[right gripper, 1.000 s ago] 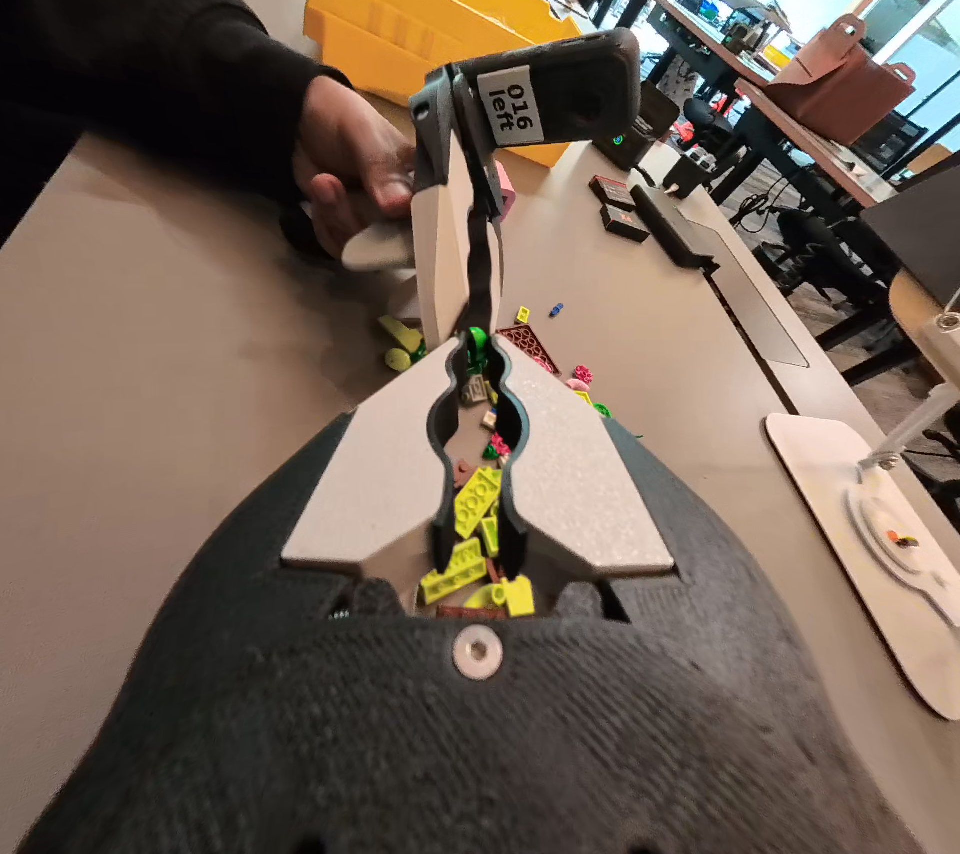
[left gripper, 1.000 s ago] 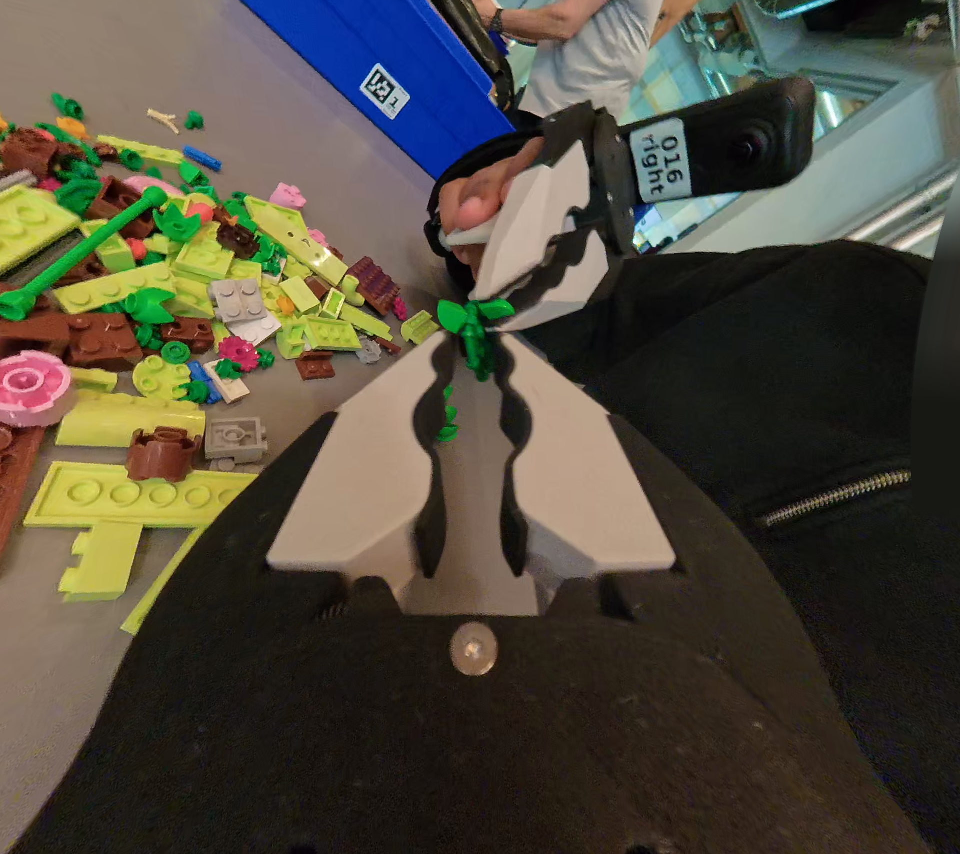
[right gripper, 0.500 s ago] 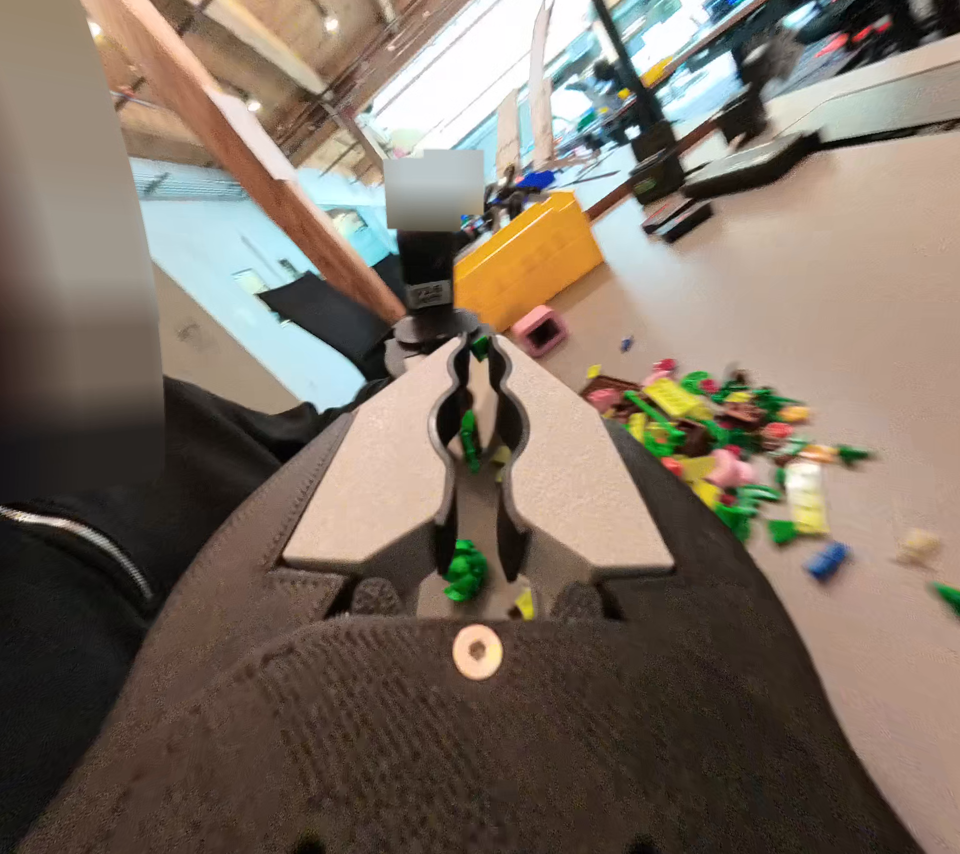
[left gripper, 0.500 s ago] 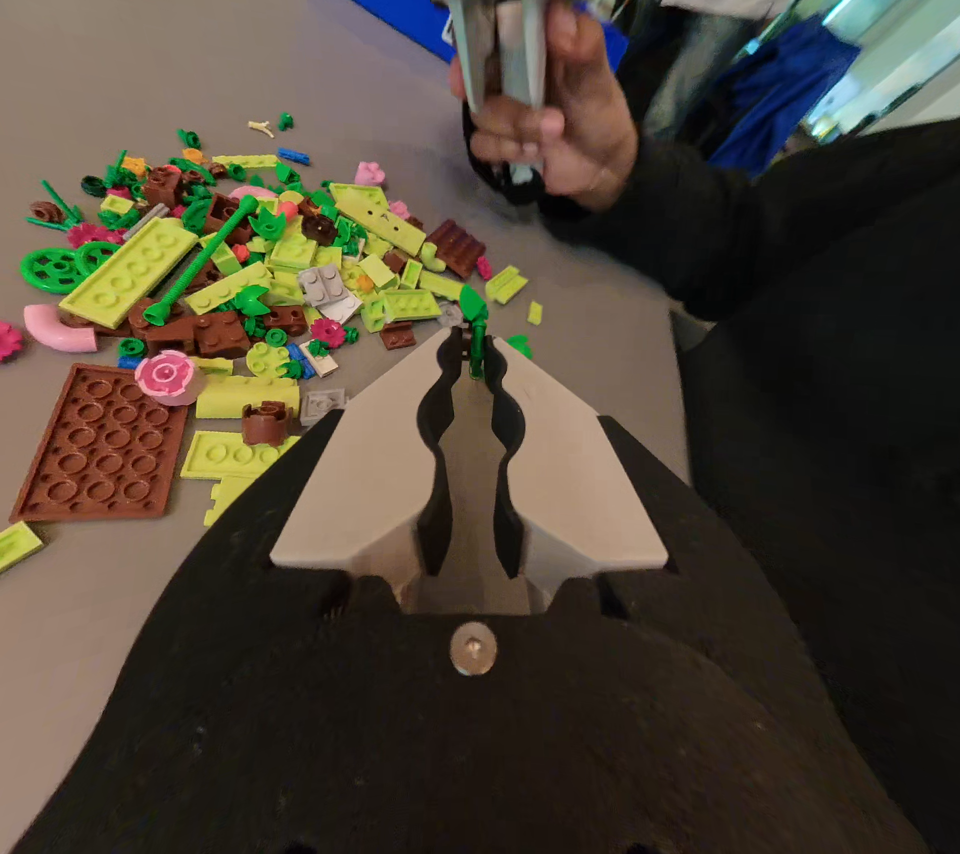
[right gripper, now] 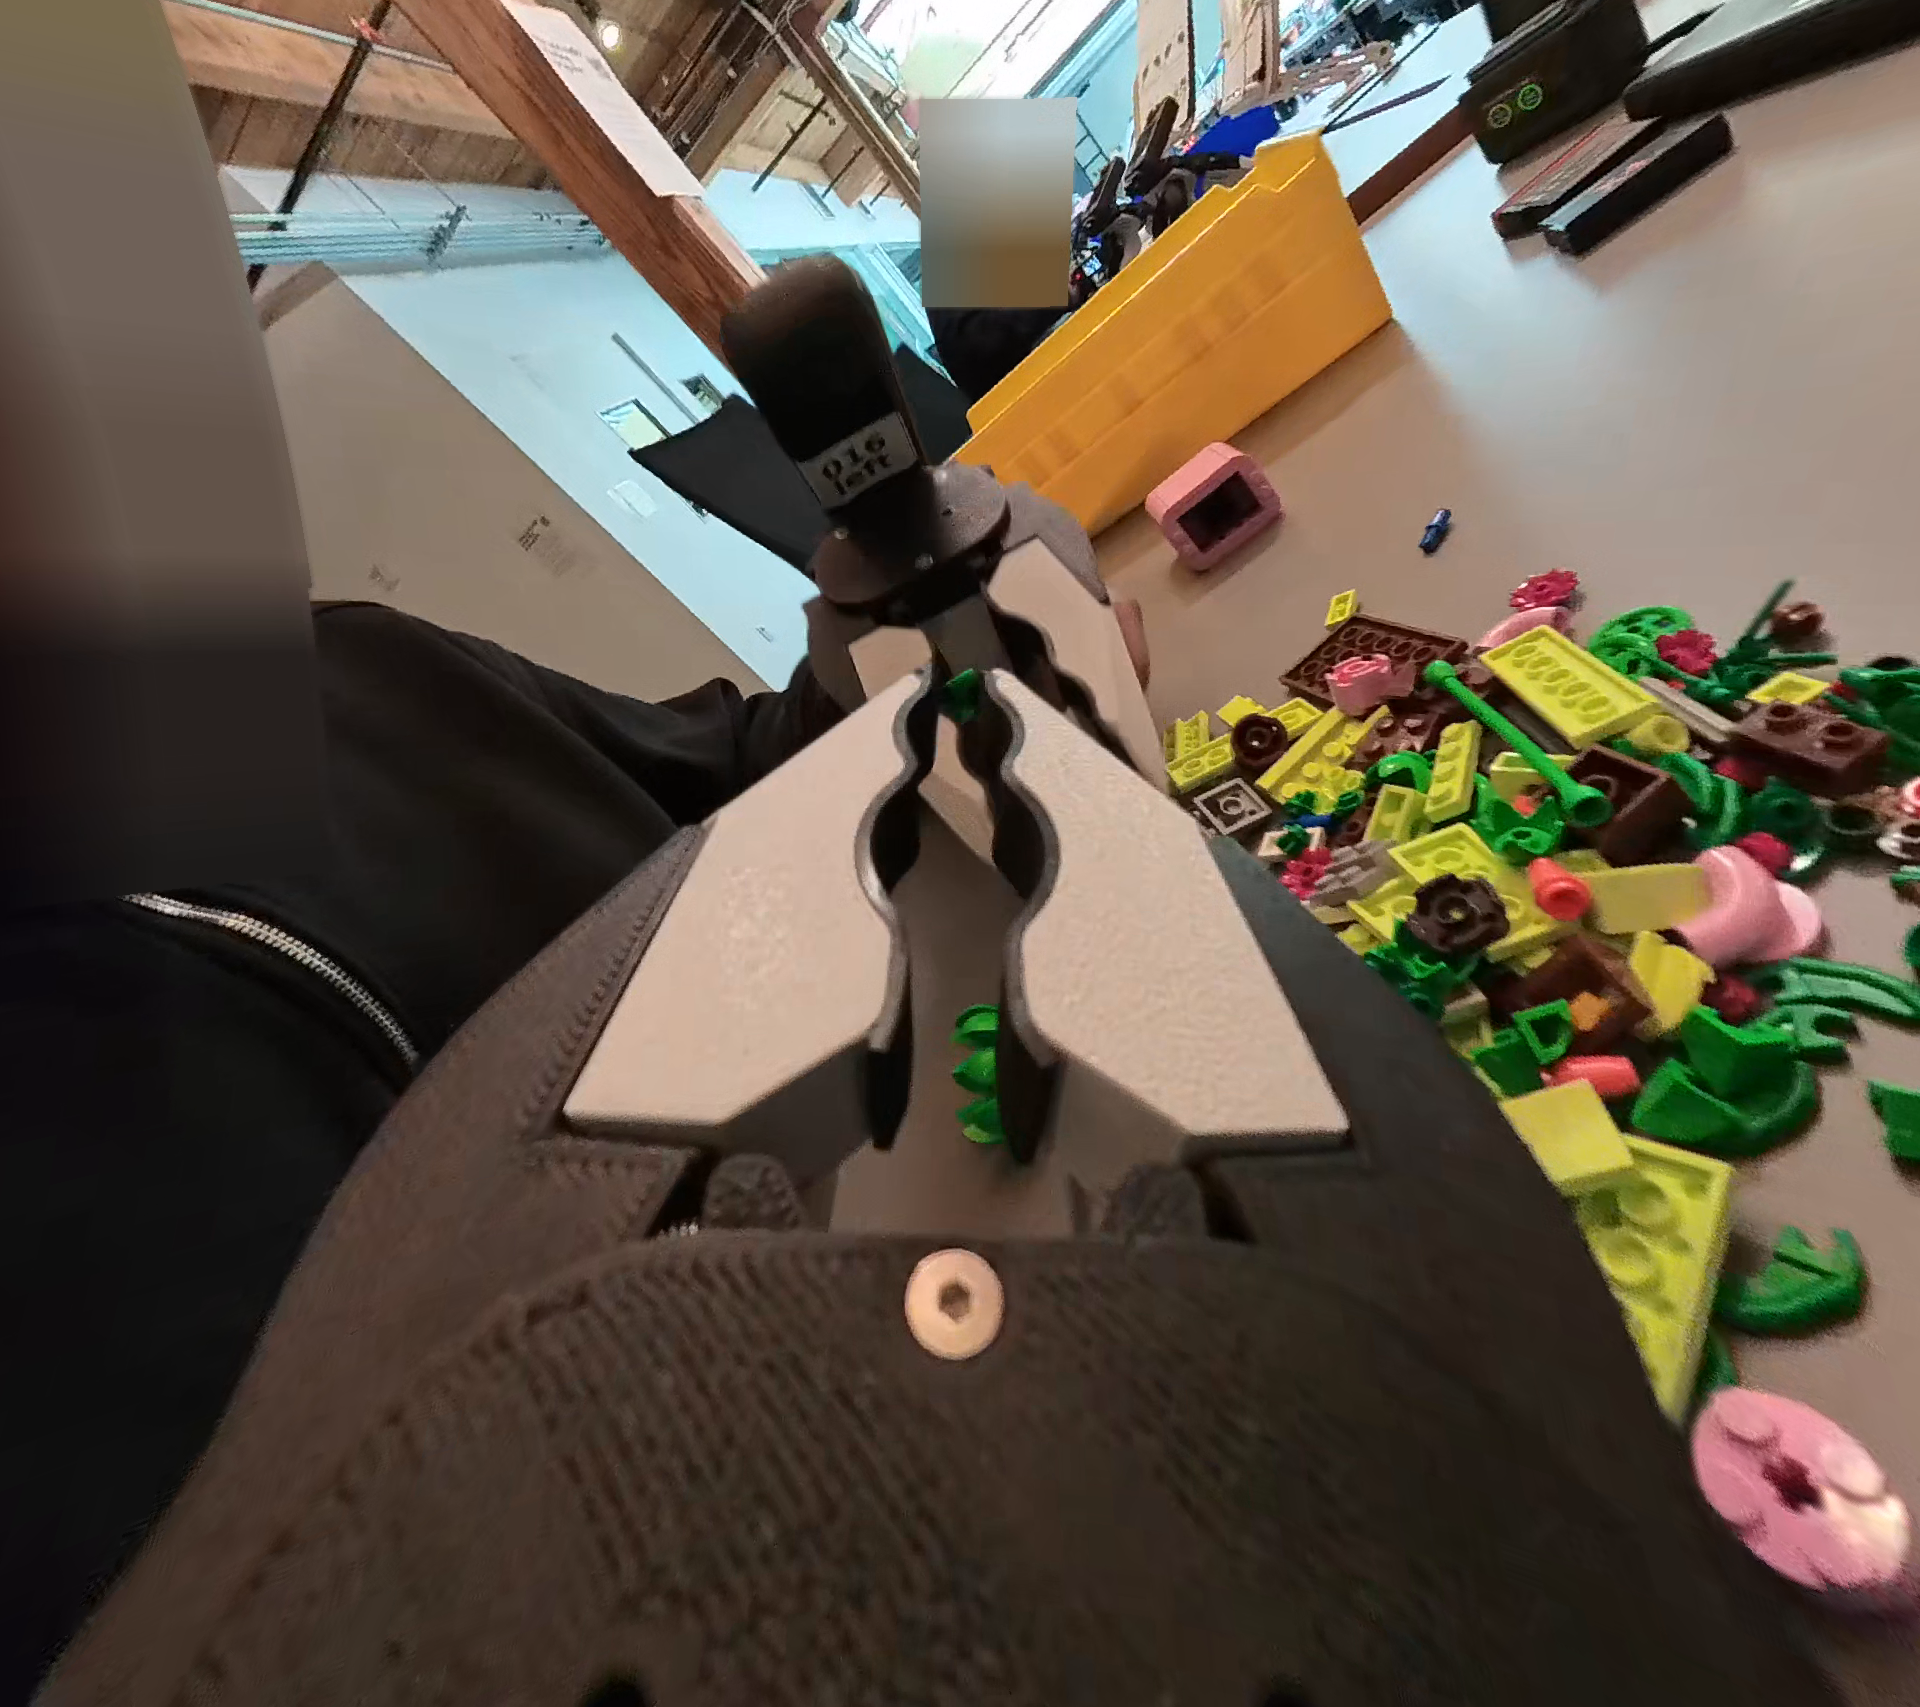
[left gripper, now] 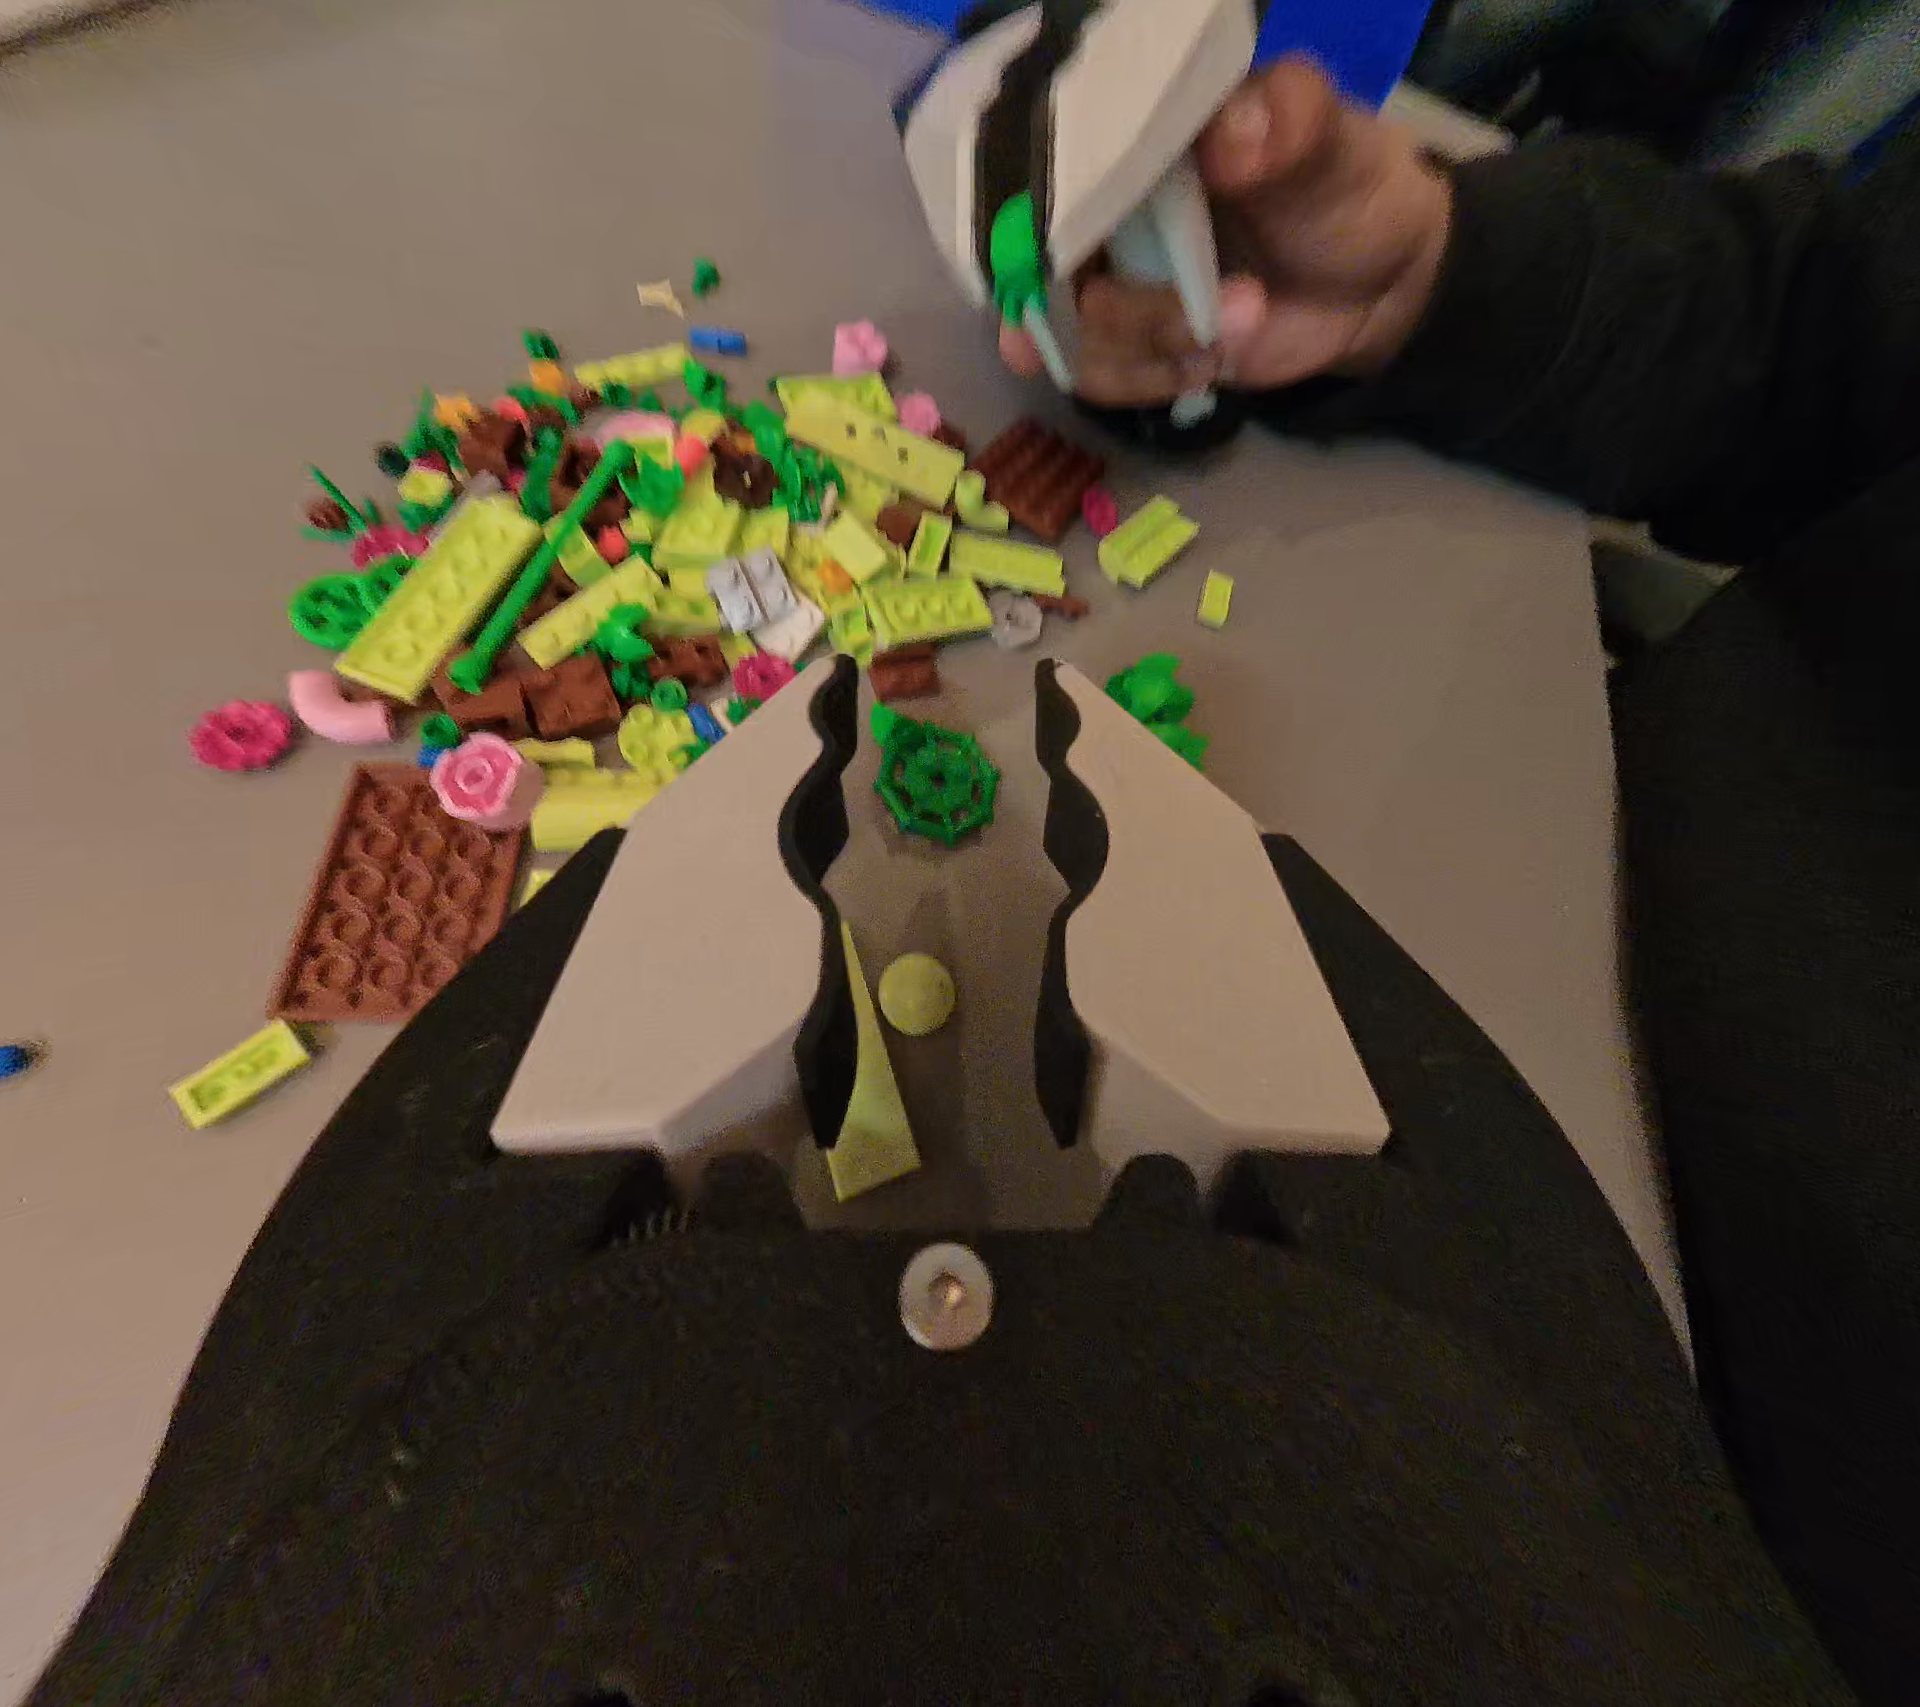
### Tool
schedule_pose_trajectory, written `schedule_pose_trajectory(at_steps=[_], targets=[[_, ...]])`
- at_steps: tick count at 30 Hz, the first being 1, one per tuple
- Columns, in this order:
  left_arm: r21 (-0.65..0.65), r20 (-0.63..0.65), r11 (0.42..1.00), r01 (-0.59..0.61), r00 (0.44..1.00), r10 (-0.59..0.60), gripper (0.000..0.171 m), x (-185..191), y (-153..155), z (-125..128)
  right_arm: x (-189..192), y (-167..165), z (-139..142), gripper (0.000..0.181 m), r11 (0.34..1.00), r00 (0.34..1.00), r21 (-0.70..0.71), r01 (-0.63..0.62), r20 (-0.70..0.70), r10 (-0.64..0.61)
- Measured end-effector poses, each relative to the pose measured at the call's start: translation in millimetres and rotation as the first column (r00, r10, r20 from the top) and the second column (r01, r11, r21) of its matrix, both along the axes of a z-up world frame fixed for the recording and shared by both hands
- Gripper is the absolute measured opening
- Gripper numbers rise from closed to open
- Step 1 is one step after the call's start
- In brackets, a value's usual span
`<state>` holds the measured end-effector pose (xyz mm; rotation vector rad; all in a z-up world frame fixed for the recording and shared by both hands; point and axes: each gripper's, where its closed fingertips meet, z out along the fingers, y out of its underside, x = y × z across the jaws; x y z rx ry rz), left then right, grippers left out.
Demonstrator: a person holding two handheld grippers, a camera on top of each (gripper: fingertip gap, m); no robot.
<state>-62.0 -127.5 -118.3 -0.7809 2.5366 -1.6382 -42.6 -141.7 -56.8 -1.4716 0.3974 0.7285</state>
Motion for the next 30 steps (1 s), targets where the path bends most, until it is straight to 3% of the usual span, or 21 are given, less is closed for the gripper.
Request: schedule_pose_trajectory(at_steps=[3,8,13,25,30], targets=[[-0.067,0.171,0.996,-0.059,0.983,0.07,0.018,9,6,27,-3,7,-5,0.004,0.999,0.999,-0.033,0.024,0.025,-0.023],[0.086,0.395,0.98,-0.178,0.909,0.13,0.0,22,15,23,0,24,-19,0.004,0.989,0.994,-0.102,0.106,-0.016,-0.108],[0.127,0.377,0.979,-0.158,0.921,0.1,0.005,18,6,12,0,32,-26,0.004,0.973,0.986,-0.164,0.164,0.067,-0.155],[0.211,0.473,0.957,-0.198,0.878,0.077,0.0,18,4,12,0,32,-37,0.004,0.911,0.915,-0.295,0.29,0.364,-0.173],[0.218,0.452,0.958,-0.184,0.889,0.068,0.0,12,-1,13,-5,26,-36,0.004,0.931,0.97,-0.319,0.177,0.216,-0.11]])
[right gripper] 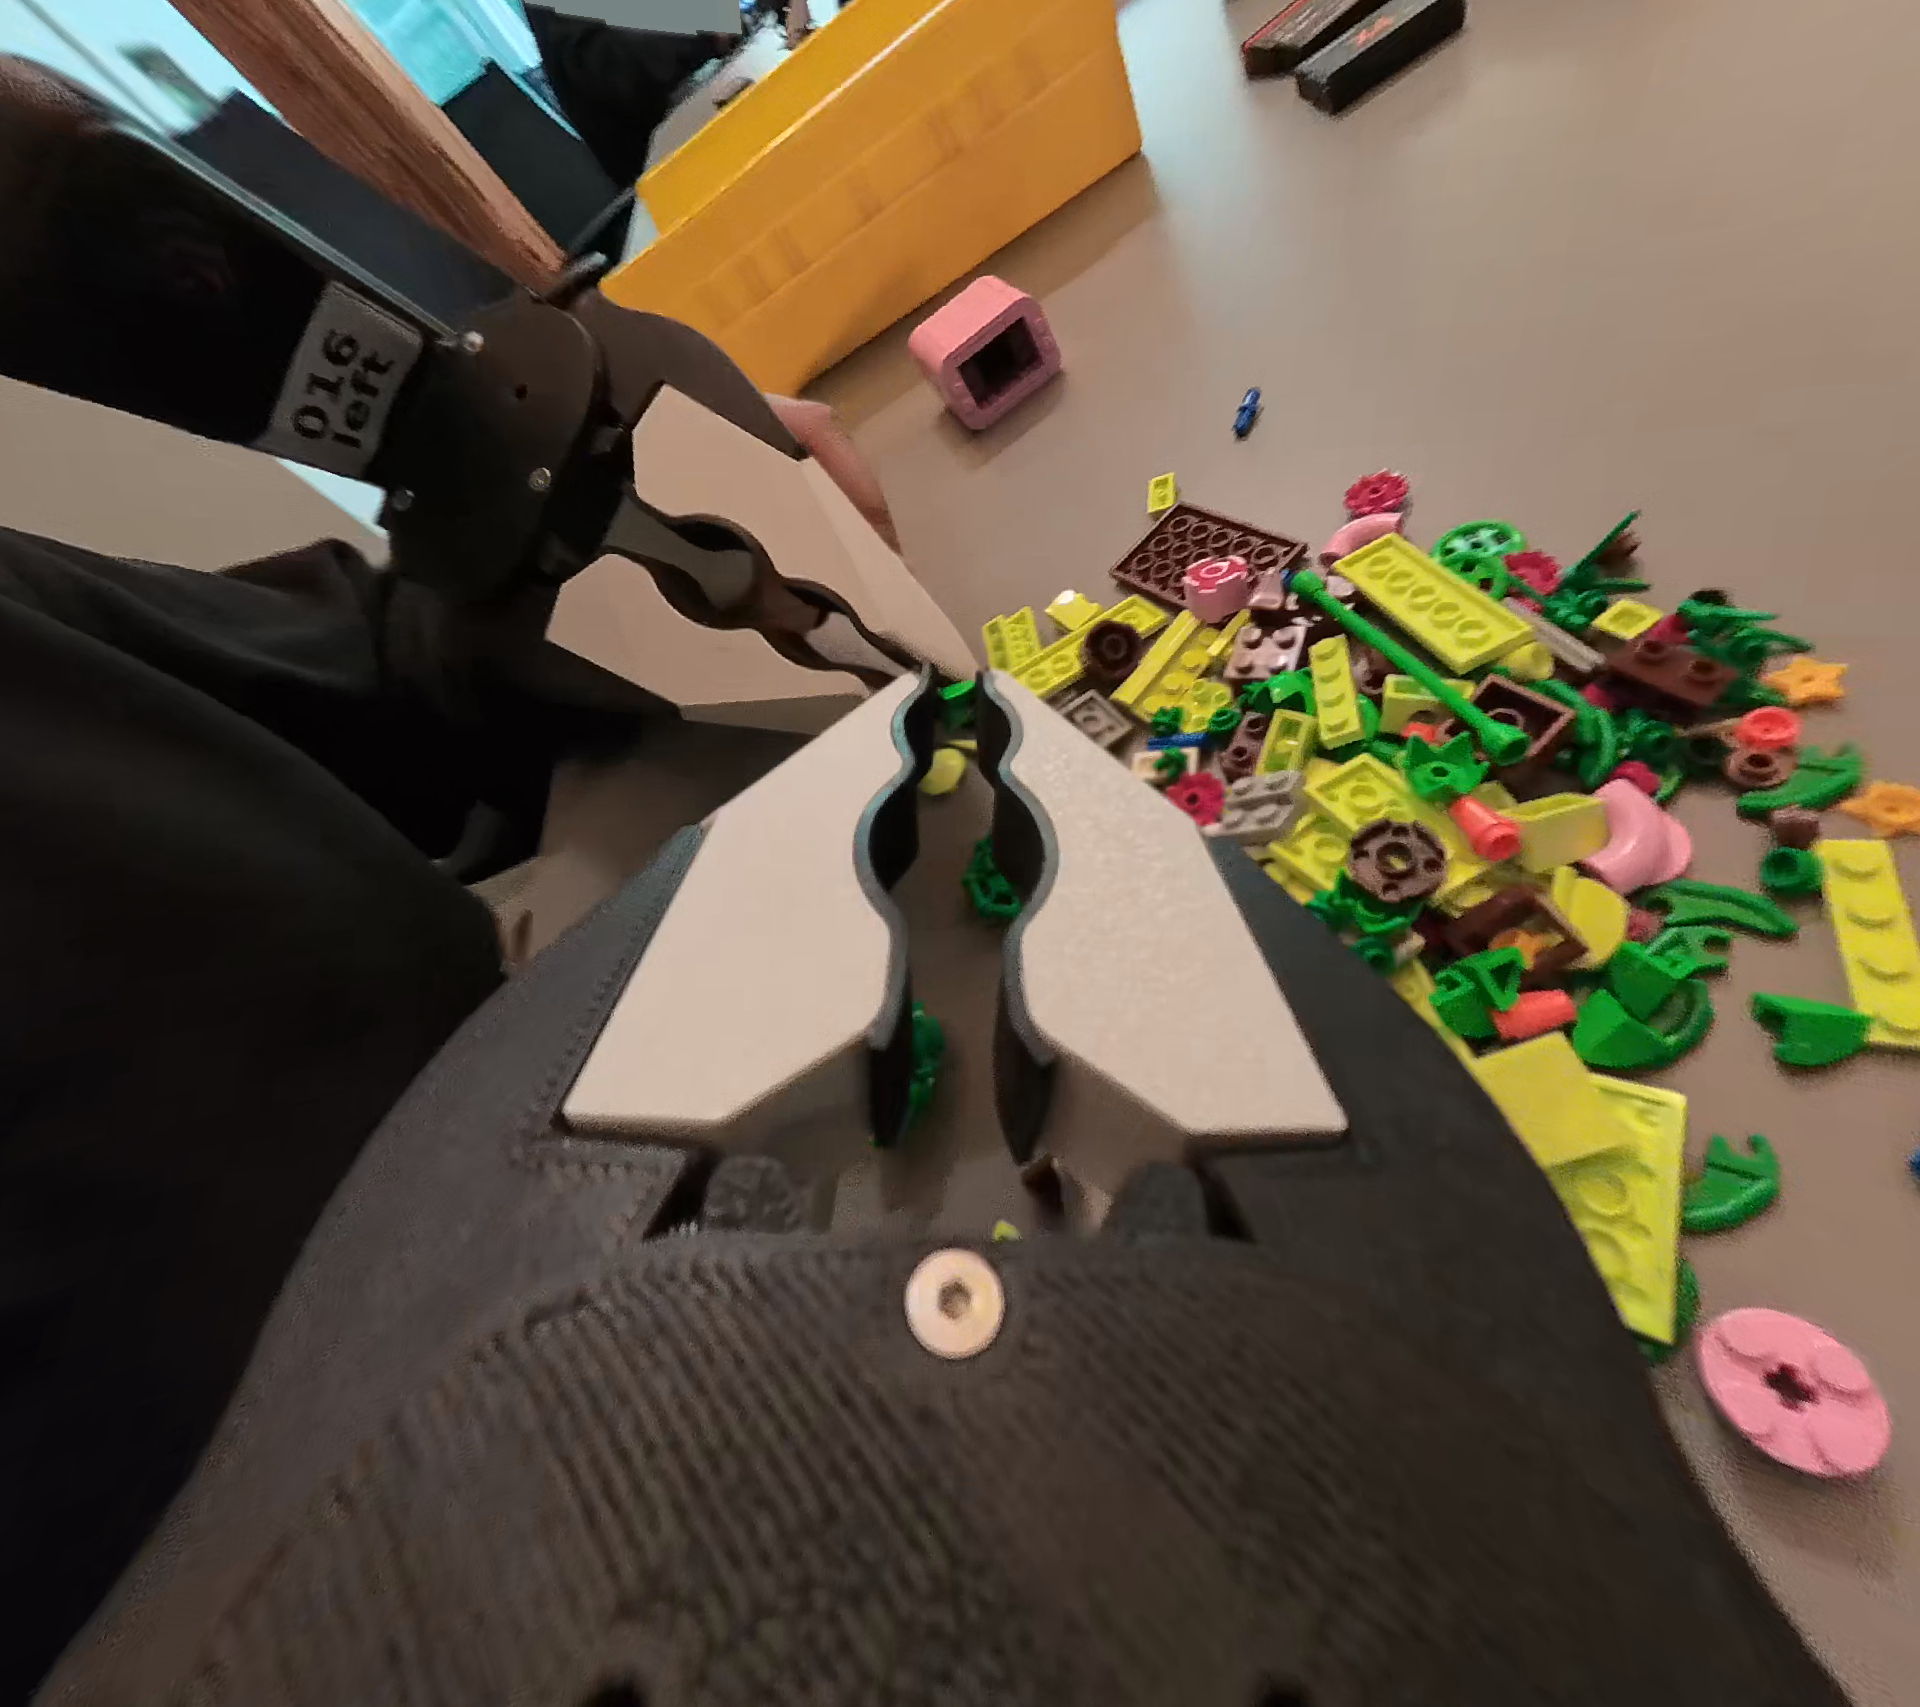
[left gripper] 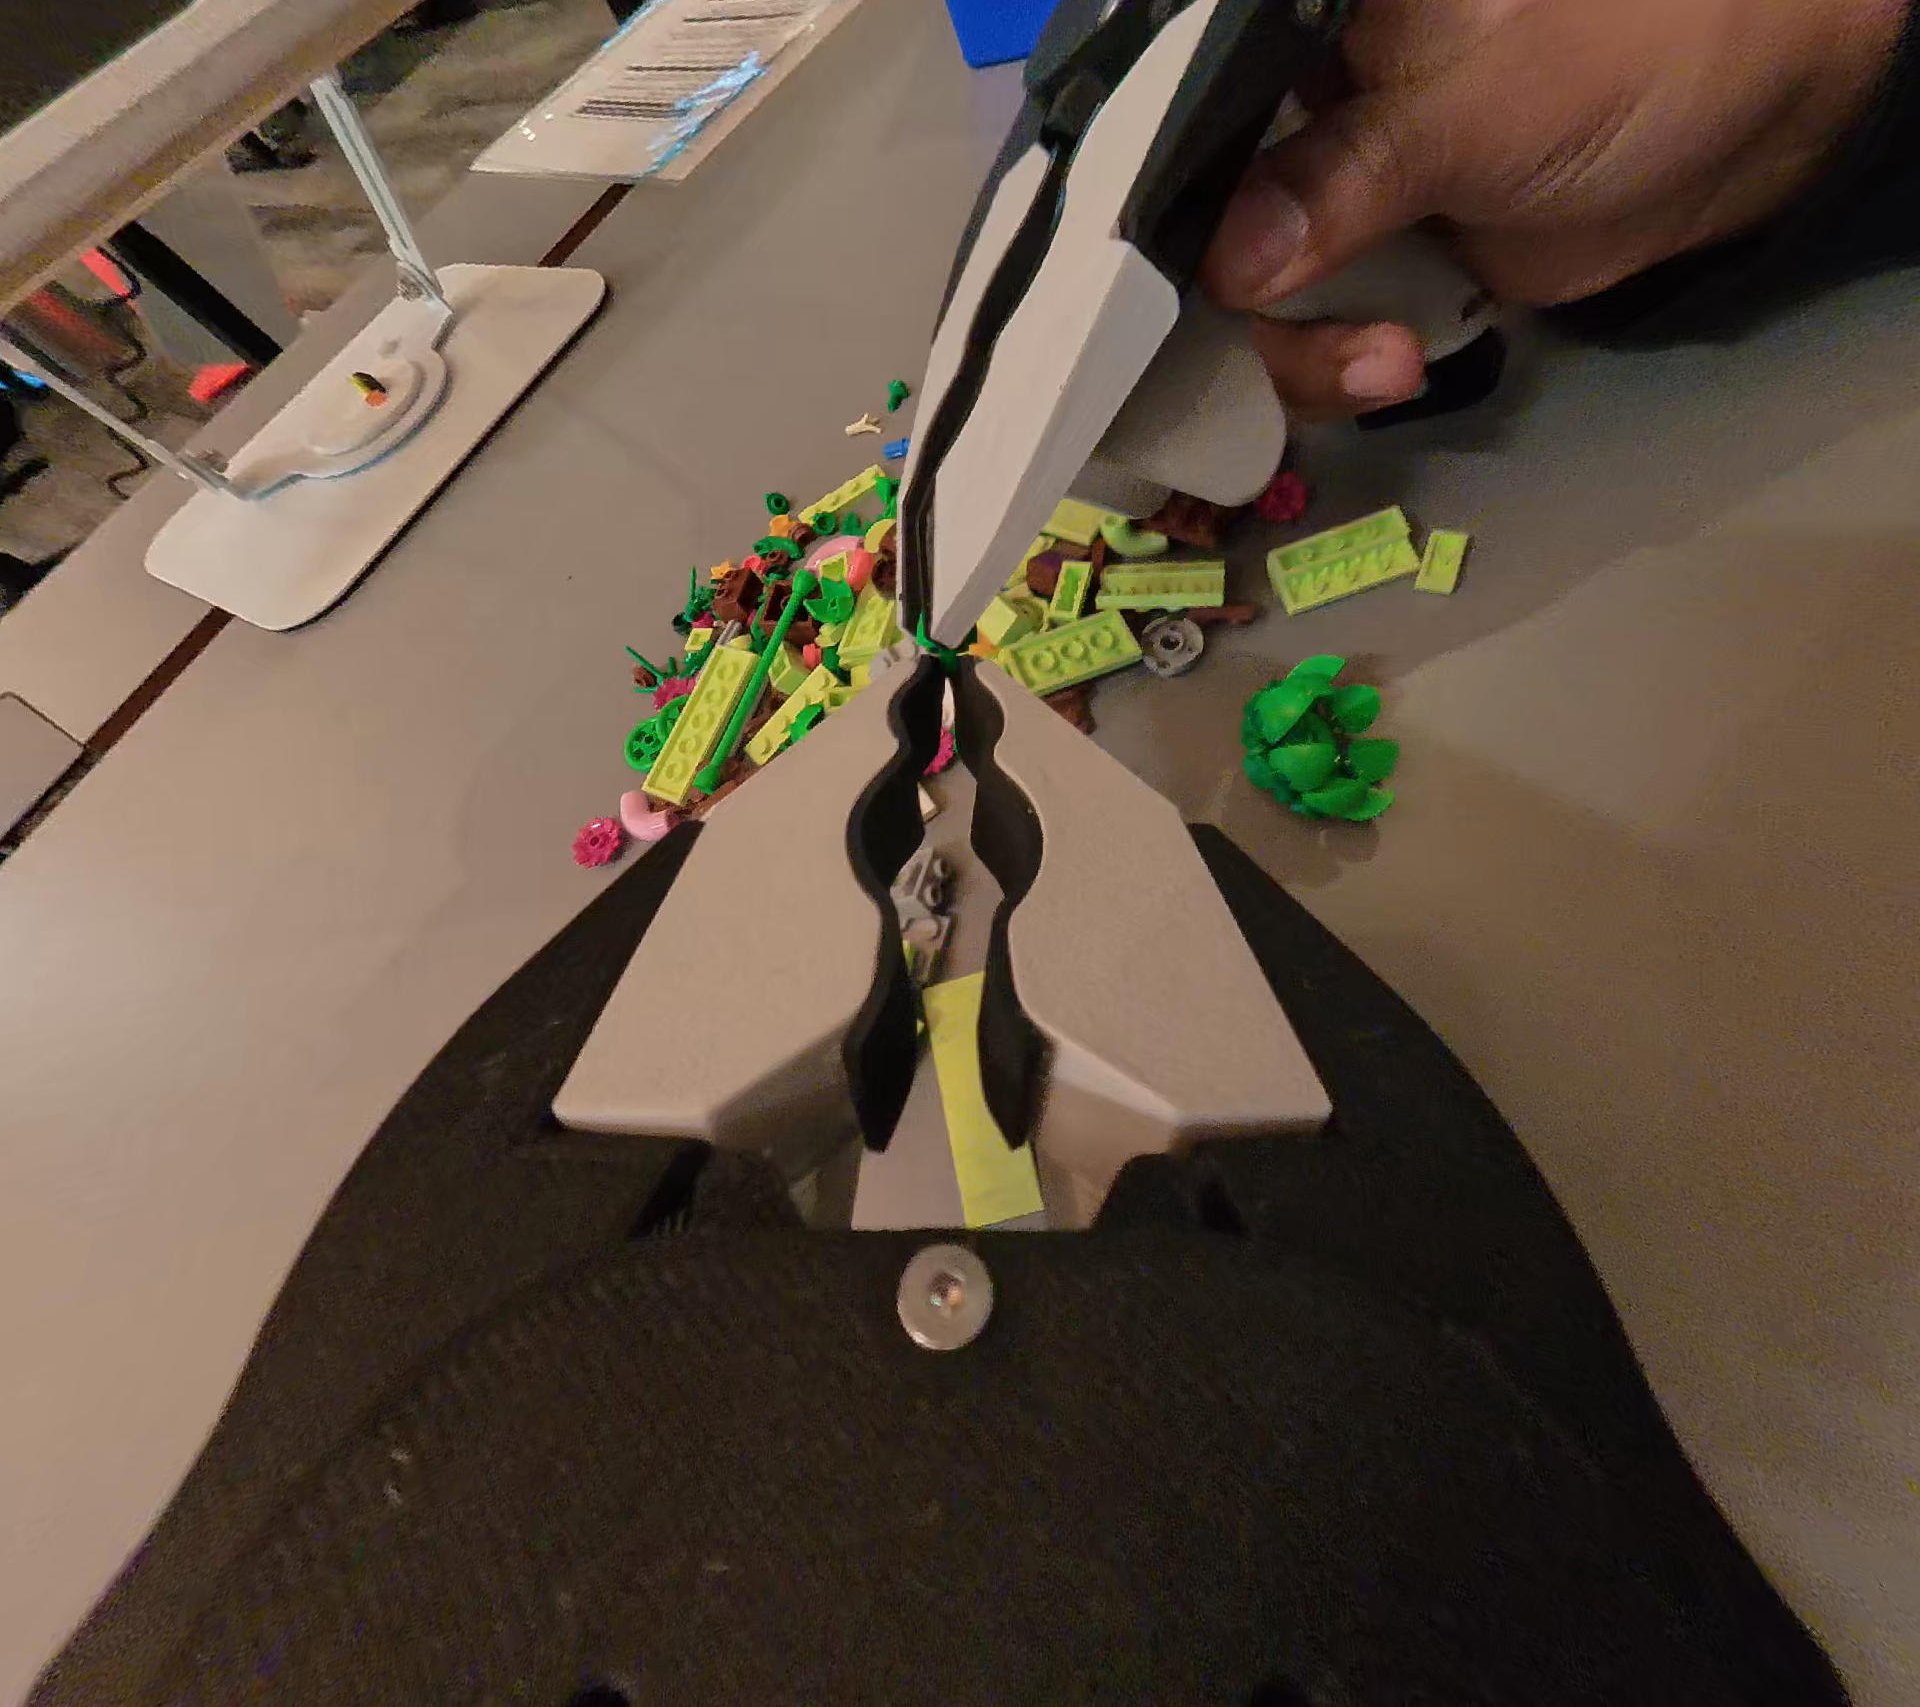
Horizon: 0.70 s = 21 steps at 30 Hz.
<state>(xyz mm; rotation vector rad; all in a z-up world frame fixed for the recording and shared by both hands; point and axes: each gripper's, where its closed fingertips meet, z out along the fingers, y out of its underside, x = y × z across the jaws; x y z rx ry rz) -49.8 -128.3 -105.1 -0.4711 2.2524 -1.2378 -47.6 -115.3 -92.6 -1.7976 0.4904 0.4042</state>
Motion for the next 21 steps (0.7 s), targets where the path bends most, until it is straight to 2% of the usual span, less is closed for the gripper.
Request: schedule_pose_trajectory(at_steps=[4,5,7,9,10,12,16,20,21], targets=[[-0.109,-0.068,0.994,0.006,0.998,-0.014,0.0,-2,-3,13,0,-7,14,0.003,0.992,0.981,0.124,-0.033,-0.184,0.055],[-0.067,-0.107,0.998,-0.009,0.994,0.002,0.0,-1,3,5,6,-11,21,0.004,0.985,0.979,0.173,-0.002,-0.202,0.037],[0.024,-0.1,0.998,-0.058,0.993,0.06,0.0,8,22,-14,44,-45,55,0.003,0.932,0.967,0.329,0.156,-0.245,-0.075],[-0.066,-0.135,0.996,-0.053,0.99,0.044,0.0,13,22,-7,79,-87,67,0.003,0.893,0.956,0.355,0.278,-0.193,-0.221],[-0.082,-0.165,0.995,-0.05,0.986,0.036,0.0,14,22,-8,87,-97,59,0.003,0.905,0.952,0.299,0.302,-0.136,-0.273],[-0.04,-0.189,0.998,-0.058,0.981,0.049,0.0,19,26,-20,94,-99,28,0.003,0.945,0.953,0.124,0.303,-0.053,-0.299],[0.108,-0.107,0.992,-0.072,0.991,0.084,0.001,24,35,-38,76,-71,-9,0.004,0.979,0.978,-0.041,0.201,-0.045,-0.202],[0.069,-0.132,0.995,-0.066,0.988,0.074,0.002,26,35,-35,68,-56,-32,0.004,0.971,0.985,-0.162,0.175,0.034,-0.172],[0.048,-0.144,0.997,-0.067,0.987,0.073,0.007,27,36,-33,70,-56,-36,0.004,0.964,0.982,-0.19,0.186,0.061,-0.177]])
